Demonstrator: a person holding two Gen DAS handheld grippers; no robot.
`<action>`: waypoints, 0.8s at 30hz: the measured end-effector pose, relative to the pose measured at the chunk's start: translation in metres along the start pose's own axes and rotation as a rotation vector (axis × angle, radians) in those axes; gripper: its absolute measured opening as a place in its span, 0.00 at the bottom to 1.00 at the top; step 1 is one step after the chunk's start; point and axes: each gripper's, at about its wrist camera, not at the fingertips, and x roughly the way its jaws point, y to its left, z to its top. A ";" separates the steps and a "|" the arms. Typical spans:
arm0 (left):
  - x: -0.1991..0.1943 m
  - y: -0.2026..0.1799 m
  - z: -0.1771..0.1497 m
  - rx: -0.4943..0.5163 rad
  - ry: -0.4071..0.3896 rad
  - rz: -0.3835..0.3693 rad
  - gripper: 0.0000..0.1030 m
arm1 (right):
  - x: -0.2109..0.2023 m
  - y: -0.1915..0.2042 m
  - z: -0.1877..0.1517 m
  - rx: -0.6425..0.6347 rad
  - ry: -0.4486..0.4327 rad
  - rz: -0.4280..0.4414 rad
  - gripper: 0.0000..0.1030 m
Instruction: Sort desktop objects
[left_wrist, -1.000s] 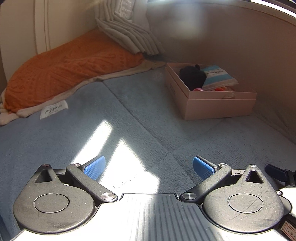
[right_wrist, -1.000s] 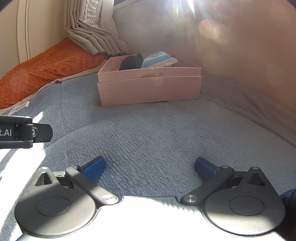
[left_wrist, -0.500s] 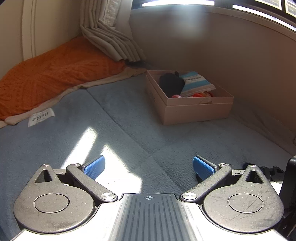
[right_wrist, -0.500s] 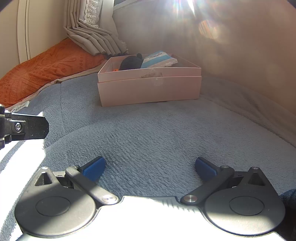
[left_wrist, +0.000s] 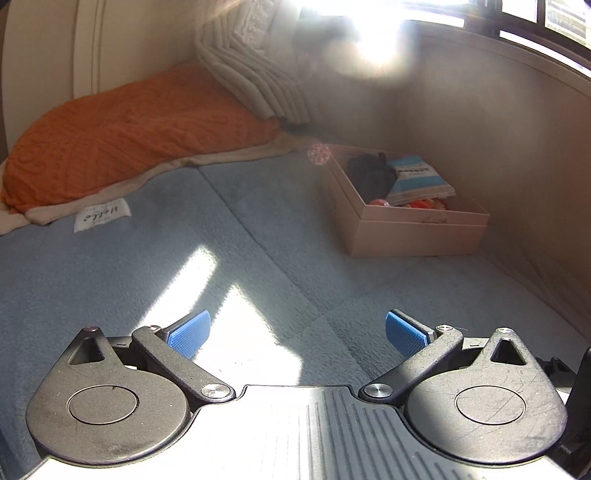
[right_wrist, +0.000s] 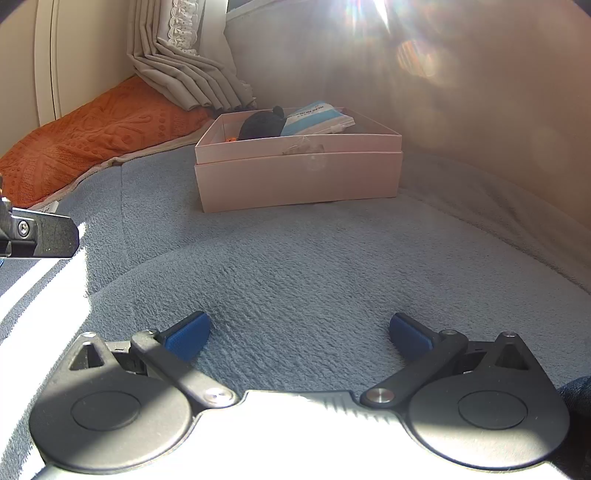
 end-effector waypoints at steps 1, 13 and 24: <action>0.001 -0.001 -0.001 0.003 0.003 0.001 1.00 | 0.000 0.000 0.000 0.000 0.000 0.000 1.00; 0.002 0.001 -0.002 -0.001 0.009 0.012 1.00 | -0.001 -0.001 0.000 0.000 0.000 0.000 1.00; 0.001 0.001 -0.001 -0.003 0.008 0.009 1.00 | 0.000 0.000 0.000 0.000 0.000 0.000 1.00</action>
